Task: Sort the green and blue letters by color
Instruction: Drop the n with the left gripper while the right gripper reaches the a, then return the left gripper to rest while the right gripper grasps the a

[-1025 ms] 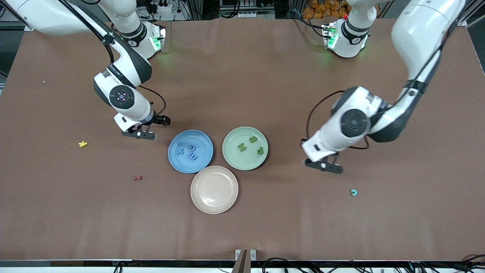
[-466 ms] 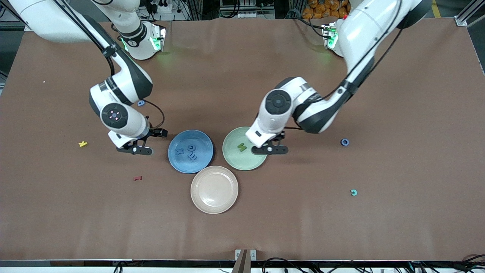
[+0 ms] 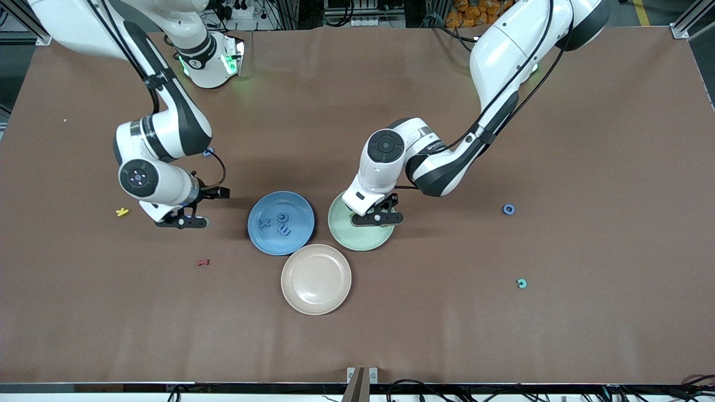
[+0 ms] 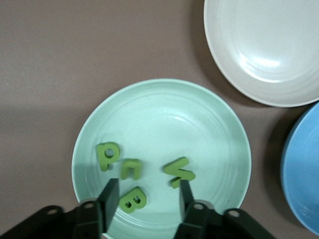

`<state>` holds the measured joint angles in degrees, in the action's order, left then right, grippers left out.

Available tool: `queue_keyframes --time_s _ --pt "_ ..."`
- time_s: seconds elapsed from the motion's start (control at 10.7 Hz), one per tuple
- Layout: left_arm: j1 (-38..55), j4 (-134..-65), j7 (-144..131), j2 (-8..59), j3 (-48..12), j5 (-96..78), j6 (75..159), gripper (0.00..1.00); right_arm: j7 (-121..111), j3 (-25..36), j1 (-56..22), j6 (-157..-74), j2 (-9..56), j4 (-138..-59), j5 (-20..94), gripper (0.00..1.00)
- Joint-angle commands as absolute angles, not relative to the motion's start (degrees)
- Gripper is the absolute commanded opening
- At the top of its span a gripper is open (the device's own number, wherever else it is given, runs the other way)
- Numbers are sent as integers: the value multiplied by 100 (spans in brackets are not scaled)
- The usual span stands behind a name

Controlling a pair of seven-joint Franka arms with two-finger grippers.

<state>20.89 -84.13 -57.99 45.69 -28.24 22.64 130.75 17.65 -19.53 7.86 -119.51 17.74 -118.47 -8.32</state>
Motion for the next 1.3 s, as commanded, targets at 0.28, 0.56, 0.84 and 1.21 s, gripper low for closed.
queue_keyframes --time_s 0.28,0.56,0.84,1.21 --pt "1496 -8429 -5634 3264 -2751 2479 12590 100 1125 -1459 545 -13795 686 -14200 -598 100" --pt "1372 -8385 -5634 2139 -2760 2294 11219 100 1143 -1450 580 -14457 791 -14790 -598 100" --pt "705 -8376 -4847 1320 -2778 1444 10548 100 846 -1450 790 -14467 800 -14915 -598 100" --pt "343 -8367 -3398 661 -2138 810 10005 100 -157 -1441 1335 -14458 1062 -15117 -598 100"
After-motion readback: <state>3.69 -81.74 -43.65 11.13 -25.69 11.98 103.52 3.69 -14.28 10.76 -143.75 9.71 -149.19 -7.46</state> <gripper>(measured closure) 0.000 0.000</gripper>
